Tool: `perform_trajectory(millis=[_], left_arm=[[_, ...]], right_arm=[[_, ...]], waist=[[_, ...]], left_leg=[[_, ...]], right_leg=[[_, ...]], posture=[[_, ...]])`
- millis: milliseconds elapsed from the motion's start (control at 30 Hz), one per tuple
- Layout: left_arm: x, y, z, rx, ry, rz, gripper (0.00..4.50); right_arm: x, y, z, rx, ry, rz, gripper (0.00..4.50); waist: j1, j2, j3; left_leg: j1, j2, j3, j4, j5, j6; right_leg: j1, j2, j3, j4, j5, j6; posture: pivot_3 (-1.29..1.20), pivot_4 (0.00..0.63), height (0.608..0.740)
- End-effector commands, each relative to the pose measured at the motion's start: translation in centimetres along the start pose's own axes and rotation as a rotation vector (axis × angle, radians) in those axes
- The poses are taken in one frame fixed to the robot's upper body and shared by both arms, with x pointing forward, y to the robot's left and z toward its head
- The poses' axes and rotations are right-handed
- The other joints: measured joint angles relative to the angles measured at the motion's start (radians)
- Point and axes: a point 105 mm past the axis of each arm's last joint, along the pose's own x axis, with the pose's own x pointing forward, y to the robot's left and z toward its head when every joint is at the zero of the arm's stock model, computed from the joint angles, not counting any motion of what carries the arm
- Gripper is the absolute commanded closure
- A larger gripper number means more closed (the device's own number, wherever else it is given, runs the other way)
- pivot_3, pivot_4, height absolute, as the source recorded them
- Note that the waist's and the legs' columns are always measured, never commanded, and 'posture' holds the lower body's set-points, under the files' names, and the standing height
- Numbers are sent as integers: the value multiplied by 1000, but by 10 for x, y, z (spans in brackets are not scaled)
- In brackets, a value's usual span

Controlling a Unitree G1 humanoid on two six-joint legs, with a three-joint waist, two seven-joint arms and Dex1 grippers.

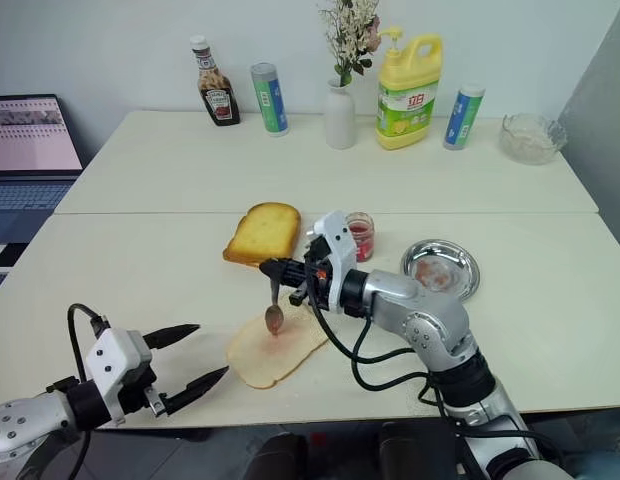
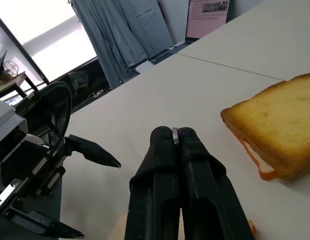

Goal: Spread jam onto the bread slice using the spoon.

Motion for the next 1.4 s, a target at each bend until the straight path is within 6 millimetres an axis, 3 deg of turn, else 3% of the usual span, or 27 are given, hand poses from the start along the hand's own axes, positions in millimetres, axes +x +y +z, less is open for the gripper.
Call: perform_trajectory(millis=[33, 533, 900, 1000, 1200, 1400], left_arm=[[1, -2, 5, 21, -12, -6, 0], [3, -4, 1, 25, -11, -17, 0], [4, -3, 0, 32, -10, -18, 0], [4, -1, -1, 37, -10, -15, 0], [8, 0, 5, 110, -19, -58, 0], [8, 22, 22, 195, -66, -50, 0]], right_arm=[[-1, 18, 12, -125, -51, 78, 4483], [-5, 37, 25, -244, -181, 225, 4483], [-8, 22, 16, -120, -174, 174, 4483], [-9, 13, 9, -43, -164, 129, 4483], [-14, -14, -2, 276, -180, -18, 4483], [-18, -29, -10, 435, -182, -92, 4483]], waist=[[0, 0, 0], [0, -1, -1], [0, -3, -2], [0, -4, -3], [1, -7, -4], [1, -7, -4]], left_leg=[[0, 0, 0, 0, 0, 0], [0, 0, 0, 0, 0, 0], [1, 0, 0, 0, 0, 0], [1, 0, 0, 0, 0, 0], [1, 0, -1, 0, 0, 0], [1, 0, -1, 0, 0, 0]], right_leg=[[0, 0, 0, 0, 0, 0], [0, 0, 0, 0, 0, 0], [1, 0, 0, 1, 0, 0], [1, 0, 0, 1, 0, 0], [1, 0, 0, 1, 0, 0], [1, 0, -1, 1, 0, 0]], posture=[[0, 150, 740], [0, 150, 740], [0, 150, 740], [0, 150, 740], [0, 150, 740], [0, 150, 740]])
